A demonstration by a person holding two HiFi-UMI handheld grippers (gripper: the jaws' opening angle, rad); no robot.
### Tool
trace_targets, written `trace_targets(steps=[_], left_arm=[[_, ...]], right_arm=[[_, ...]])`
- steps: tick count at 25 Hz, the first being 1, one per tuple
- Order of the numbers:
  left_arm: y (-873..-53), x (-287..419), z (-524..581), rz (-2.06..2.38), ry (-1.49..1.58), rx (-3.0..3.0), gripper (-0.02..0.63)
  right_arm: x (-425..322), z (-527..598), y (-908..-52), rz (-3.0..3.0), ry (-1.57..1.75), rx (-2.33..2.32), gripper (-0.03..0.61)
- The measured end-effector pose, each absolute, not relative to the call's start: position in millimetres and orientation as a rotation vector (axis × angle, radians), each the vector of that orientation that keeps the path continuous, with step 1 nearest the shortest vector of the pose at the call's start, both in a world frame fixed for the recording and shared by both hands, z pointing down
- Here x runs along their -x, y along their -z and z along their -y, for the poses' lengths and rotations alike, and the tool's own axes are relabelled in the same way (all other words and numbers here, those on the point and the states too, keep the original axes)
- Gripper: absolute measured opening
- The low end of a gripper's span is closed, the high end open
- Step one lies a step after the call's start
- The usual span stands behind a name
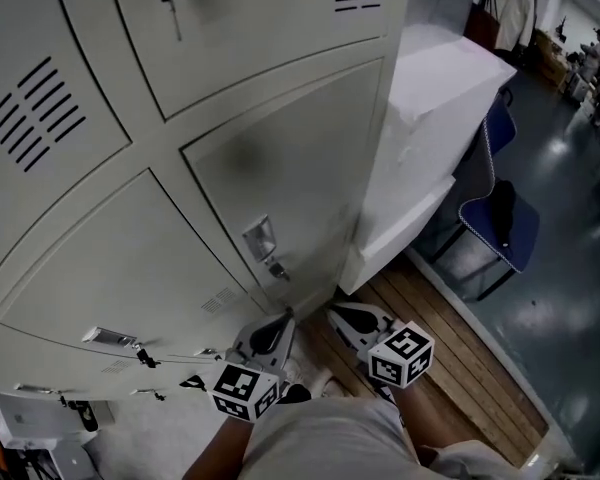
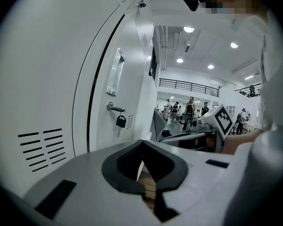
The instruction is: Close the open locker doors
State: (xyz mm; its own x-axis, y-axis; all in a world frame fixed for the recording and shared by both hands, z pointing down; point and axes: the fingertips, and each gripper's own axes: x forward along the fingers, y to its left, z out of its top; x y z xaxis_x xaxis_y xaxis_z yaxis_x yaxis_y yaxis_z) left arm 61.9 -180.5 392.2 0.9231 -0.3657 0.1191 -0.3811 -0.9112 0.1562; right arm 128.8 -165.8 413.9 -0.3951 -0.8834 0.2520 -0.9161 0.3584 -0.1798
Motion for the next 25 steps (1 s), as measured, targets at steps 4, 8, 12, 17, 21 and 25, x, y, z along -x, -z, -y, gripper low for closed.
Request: trace_targets(steps=[4, 8, 12, 17, 21, 25], left_arm=[[-390, -72, 169, 0.532, -0.133, -2.923, 0.015], [-390, -81, 157, 0.495, -0.146, -2.935, 0.015], [-390, -84, 145, 0.474, -0.165, -2.945, 0.015], [-393, -83, 138, 0.481, -0.183, -2.944, 0.015], [-393, -82, 137, 0.484, -0.178, -2.933, 0.015], [-391, -80, 137, 0.495, -0.173, -2.933, 0.015]], right_arm=[[-134, 153, -407, 2.487, -0.418, -1.684, 0.028], [-134, 141, -407, 2.485, -0.414, -1.685, 0.028], [-129, 132, -411, 2.489, -0.415, -1.676, 0.027], [-122, 128, -413, 2.508, -0.412, -1.642, 0.028], [-116, 124, -413, 2.518, -0.409, -1.616, 0.028], [-114, 122, -415, 2.514, -0.407, -1.602, 0.028]])
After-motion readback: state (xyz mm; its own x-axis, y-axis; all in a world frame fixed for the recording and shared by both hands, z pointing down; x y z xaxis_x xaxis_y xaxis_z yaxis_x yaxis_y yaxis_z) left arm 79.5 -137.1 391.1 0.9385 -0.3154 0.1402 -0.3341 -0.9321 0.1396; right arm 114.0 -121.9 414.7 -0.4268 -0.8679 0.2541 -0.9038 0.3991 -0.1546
